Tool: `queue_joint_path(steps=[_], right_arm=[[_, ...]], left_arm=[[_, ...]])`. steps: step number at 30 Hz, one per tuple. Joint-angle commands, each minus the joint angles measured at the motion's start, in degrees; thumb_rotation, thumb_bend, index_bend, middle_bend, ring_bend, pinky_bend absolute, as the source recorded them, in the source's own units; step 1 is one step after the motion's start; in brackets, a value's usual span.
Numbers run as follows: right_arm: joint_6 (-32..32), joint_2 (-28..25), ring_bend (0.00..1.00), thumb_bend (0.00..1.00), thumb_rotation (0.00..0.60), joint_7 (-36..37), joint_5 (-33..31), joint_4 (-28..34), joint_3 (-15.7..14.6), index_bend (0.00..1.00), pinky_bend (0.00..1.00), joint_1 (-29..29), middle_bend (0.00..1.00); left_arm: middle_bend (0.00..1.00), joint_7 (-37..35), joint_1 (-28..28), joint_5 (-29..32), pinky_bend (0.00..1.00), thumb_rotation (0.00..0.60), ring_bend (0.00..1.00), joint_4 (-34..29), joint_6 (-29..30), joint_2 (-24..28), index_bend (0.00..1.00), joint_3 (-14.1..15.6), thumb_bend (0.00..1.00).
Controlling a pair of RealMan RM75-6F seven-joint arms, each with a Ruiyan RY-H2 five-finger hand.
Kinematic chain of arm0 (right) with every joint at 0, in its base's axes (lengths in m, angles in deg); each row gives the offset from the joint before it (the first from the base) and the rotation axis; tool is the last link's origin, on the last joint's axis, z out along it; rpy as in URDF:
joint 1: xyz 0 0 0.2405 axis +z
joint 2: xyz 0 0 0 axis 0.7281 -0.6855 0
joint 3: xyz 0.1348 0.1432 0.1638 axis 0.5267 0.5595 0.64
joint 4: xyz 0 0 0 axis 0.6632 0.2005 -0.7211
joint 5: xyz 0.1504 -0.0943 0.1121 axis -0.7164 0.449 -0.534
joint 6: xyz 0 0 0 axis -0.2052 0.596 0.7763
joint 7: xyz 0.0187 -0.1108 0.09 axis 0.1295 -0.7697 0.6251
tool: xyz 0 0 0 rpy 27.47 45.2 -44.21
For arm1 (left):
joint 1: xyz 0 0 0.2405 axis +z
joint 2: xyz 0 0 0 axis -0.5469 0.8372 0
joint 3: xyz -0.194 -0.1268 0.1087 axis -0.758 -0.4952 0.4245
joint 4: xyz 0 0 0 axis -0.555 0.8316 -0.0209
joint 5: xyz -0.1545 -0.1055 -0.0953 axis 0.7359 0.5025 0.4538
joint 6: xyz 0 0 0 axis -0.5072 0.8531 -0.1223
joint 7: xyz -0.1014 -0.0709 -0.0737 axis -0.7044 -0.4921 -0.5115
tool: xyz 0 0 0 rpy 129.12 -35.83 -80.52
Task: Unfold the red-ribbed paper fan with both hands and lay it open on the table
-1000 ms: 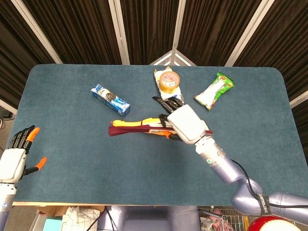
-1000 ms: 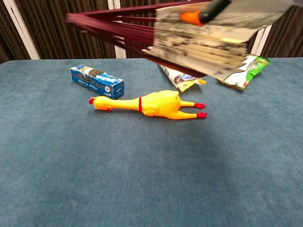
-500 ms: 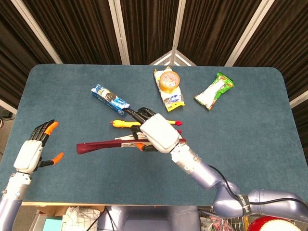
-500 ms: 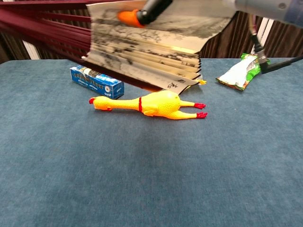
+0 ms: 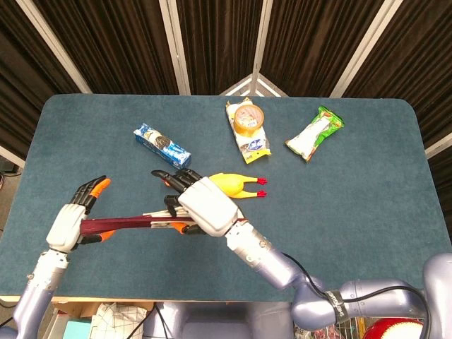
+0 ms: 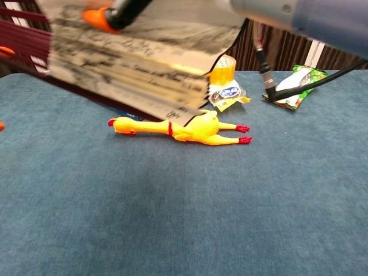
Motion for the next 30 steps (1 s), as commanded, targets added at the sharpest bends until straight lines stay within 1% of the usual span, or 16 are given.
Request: queue_joint_path(steps=[1,10,13,18,22,27,30], right_arm=[[1.01,2.25,0.28,0.46,0.600,-2.21,-1.30,0.66,0.45,0.72,0.21,1.84,0.14],[4.03,5.45,0.28,0.46,0.600,-4.44,-2.44,2.85,1.24,0.73,0.21,3.92,0.15],[4.50,5.88,0.28,0.46,0.600,-5.26,-2.83,3.45,1.32,0.73,0.21,4.45,0.15],[4.95,6.43,0.28,0.46,0.600,-5.99,-3.22,4.94,1.03,0.73,0.21,5.21,0.15],[5.35,6.86,0.28,0.46,0.600,-6.23,-3.33,5.27,0.69,0.73,0.21,5.47,0.15],[5.75,6.91,0.28,0.46,0.600,-6.35,-3.35,5.25,-0.02,0.74,0.21,5.33,0.15],[6.07,6.72,0.28,0.46,0.600,-6.17,-3.17,5.16,-0.37,0.74,0.21,5.15,0.15]], left_arm=[[0.00,0.16,-0.58,-0.35,0.00,0.600,0.00,-0.09,-0.03,-1.25,0.02,0.13,0.34],[0.00,-3.02,-2.15,-1.97,0.00,0.600,0.00,1.41,-1.01,-4.40,0.05,1.46,0.34],[0.00,-4.76,-2.54,-2.23,0.00,0.600,0.00,1.88,-1.21,-5.64,0.08,1.79,0.34],[0.00,-10.46,-3.45,-3.34,0.00,0.600,0.00,3.30,-0.31,-8.78,0.14,1.76,0.34],[0.00,-13.63,-4.24,-3.61,0.01,0.600,0.00,3.41,-0.71,-10.21,0.18,1.92,0.34],[0.00,-17.32,-4.83,-4.71,0.01,0.600,0.00,3.35,0.58,-11.97,0.23,1.63,0.34],[0.00,-19.36,-5.24,-5.35,0.01,0.600,0.00,3.69,0.53,-12.38,0.25,2.33,0.35]])
